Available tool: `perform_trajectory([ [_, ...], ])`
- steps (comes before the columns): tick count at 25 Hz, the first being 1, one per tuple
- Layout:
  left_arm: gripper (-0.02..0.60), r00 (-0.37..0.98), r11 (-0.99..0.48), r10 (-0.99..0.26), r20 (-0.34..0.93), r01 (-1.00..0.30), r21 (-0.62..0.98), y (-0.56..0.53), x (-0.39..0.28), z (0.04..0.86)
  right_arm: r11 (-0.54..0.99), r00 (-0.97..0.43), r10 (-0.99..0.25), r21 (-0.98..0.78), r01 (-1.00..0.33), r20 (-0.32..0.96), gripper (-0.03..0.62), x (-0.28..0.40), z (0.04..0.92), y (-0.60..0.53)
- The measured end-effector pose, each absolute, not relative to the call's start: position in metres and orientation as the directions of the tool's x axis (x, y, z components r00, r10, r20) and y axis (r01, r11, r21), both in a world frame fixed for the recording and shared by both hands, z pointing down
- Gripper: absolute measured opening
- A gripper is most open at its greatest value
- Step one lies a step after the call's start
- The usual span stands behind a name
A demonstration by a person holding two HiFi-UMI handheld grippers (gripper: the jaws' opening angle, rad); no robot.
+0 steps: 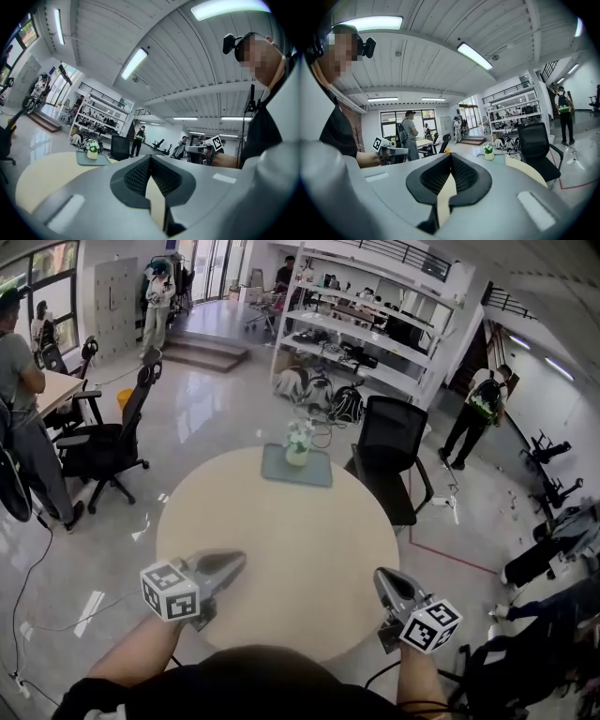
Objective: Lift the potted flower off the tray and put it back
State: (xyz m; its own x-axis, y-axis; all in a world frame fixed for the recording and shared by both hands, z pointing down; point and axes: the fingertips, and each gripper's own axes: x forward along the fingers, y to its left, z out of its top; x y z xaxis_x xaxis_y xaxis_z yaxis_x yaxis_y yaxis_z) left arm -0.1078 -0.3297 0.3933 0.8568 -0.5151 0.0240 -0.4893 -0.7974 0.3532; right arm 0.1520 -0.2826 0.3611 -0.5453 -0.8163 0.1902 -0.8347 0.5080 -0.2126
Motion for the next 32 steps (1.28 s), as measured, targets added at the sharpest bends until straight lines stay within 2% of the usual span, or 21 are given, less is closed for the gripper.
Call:
perform_trajectory([
  [12, 0.002, 0.710, -0.659, -0.699, 0.088, -0.686, 0.309, -0.470, -0.042, 0.405, 0.567, -0.600, -0.778, -0.204, -0.798, 0.186, 0.015, 0.249, 0.374, -0.408],
  [25, 0.255, 0.632, -0.577, -0.722, 0.281, -0.775, 0.258, -0.664, 0.037, 0.498, 0.559, -0.601, -0.777, -0.233, -0.796, 0.187, 0.015, 0.295, 0.427, -0.510],
  [32, 0.313, 0.606, -0.548, -0.709, 0.361, -0.795, 0.259, -0.726, 0.068, 0.545, 0.550, -0.601, -0.774, -0.261, -0.793, 0.196, 0.015, 0.308, 0.447, -0.538],
])
